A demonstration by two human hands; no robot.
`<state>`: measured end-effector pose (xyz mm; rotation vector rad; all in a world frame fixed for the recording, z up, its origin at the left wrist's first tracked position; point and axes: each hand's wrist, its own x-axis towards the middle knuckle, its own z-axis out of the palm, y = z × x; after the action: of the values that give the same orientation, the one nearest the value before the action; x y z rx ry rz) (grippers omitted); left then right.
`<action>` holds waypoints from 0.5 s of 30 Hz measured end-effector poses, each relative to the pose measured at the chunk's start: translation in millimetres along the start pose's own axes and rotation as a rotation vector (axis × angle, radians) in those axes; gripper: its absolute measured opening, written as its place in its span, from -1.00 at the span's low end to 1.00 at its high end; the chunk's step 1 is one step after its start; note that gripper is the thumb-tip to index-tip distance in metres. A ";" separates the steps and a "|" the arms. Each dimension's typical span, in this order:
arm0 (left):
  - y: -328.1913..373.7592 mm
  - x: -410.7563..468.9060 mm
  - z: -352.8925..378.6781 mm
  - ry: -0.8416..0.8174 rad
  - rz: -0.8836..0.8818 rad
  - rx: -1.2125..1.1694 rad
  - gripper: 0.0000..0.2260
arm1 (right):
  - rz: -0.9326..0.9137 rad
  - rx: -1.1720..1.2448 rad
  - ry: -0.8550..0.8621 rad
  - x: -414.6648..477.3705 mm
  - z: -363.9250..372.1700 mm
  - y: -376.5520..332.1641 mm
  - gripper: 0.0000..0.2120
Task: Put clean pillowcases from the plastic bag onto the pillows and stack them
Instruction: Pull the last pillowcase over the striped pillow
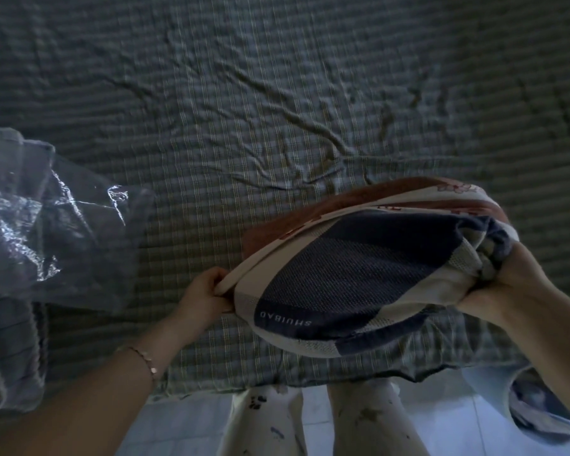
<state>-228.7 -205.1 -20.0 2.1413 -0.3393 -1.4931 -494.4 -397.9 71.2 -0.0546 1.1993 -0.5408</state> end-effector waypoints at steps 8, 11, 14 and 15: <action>6.6 -4.8 65.9 0.383 -0.444 -0.235 -0.78 | -0.040 0.115 0.212 24.5 4.9 25.7 -0.66; 37.3 -26.0 74.6 0.480 -0.255 -0.240 -0.87 | -0.055 0.160 0.319 32.6 4.4 25.4 -0.70; 60.8 -32.8 57.0 0.501 0.047 -0.157 -0.85 | -0.061 0.198 0.382 39.7 -8.0 22.5 -0.69; 63.1 -27.8 53.4 0.459 0.063 -0.100 -0.85 | -0.078 0.207 0.383 42.0 -10.8 23.3 -0.68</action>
<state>-283.3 -259.0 21.5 2.2857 -0.1611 -0.9235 -484.9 -392.8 23.2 0.1874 1.5105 -0.7651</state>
